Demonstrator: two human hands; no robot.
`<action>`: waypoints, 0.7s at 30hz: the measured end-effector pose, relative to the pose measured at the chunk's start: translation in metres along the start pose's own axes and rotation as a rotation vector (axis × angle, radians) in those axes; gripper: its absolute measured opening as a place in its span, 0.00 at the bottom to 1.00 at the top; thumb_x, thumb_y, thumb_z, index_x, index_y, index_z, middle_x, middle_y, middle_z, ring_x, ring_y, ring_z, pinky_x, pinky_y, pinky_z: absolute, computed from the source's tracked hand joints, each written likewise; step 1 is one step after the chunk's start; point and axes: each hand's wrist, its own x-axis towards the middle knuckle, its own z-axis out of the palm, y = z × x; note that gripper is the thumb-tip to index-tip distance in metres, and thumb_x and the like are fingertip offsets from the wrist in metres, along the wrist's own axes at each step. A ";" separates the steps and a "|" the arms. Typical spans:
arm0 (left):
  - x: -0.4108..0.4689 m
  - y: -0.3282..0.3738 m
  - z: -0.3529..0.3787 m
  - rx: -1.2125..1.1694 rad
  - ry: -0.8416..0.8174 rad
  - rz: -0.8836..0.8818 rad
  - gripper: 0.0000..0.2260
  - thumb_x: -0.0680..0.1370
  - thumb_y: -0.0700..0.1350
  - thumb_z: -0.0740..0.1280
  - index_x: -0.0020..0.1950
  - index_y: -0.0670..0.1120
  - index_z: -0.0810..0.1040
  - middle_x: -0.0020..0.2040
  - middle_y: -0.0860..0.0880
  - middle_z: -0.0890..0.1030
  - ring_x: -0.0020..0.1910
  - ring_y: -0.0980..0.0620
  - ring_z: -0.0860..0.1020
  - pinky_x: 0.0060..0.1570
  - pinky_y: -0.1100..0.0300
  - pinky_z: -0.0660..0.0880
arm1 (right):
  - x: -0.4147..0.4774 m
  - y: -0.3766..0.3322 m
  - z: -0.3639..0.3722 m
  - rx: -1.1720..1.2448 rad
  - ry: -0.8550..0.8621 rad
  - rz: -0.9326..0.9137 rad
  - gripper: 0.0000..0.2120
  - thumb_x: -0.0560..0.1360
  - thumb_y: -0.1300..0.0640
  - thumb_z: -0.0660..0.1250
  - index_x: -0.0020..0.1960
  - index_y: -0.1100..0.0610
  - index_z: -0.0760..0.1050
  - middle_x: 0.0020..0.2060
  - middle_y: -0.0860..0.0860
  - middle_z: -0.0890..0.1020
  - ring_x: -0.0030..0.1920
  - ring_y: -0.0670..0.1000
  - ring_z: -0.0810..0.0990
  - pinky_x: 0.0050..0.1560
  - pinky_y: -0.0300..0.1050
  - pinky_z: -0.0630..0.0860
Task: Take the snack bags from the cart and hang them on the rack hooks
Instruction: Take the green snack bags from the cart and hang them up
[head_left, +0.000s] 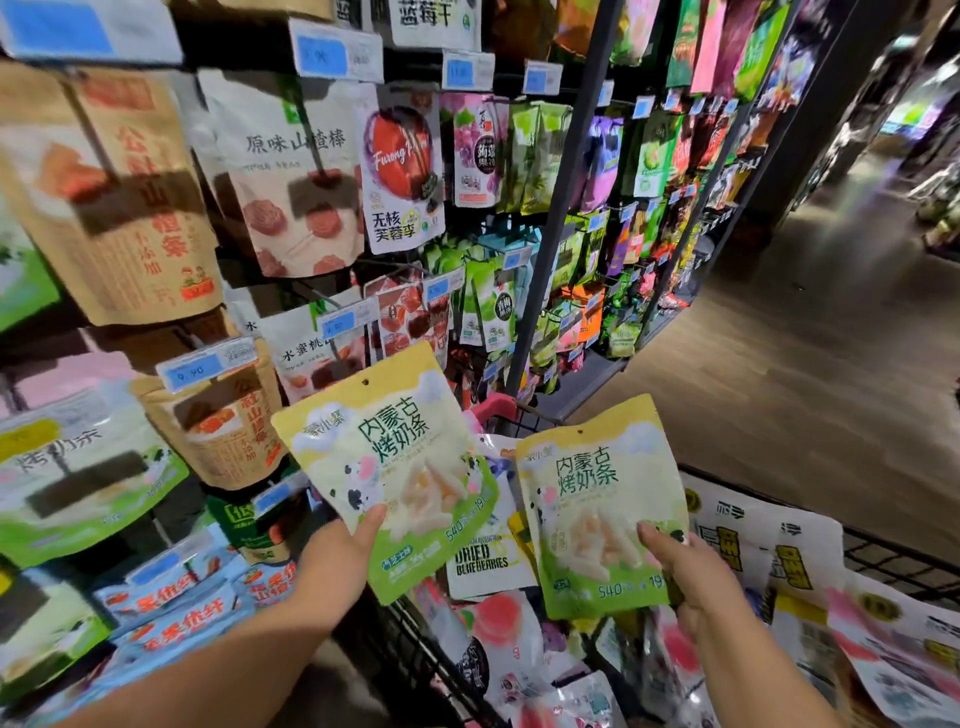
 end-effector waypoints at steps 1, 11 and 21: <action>0.001 0.003 -0.010 -0.029 0.026 0.008 0.20 0.81 0.54 0.59 0.42 0.38 0.76 0.32 0.44 0.70 0.34 0.45 0.70 0.37 0.53 0.64 | 0.001 -0.004 0.005 0.016 0.007 -0.014 0.12 0.76 0.61 0.69 0.59 0.59 0.75 0.45 0.55 0.82 0.43 0.52 0.80 0.44 0.47 0.75; 0.013 0.007 -0.110 -0.253 0.337 0.048 0.19 0.79 0.58 0.59 0.39 0.44 0.70 0.37 0.44 0.71 0.37 0.48 0.70 0.35 0.54 0.62 | -0.006 -0.068 0.090 0.104 -0.092 -0.203 0.10 0.80 0.59 0.64 0.59 0.61 0.76 0.47 0.56 0.84 0.36 0.48 0.84 0.30 0.44 0.79; -0.022 0.022 -0.209 -0.557 0.644 0.137 0.08 0.80 0.49 0.62 0.48 0.45 0.76 0.41 0.48 0.76 0.46 0.48 0.72 0.40 0.57 0.60 | -0.053 -0.145 0.190 0.074 -0.366 -0.385 0.11 0.76 0.48 0.68 0.55 0.52 0.80 0.53 0.52 0.85 0.56 0.59 0.82 0.60 0.67 0.74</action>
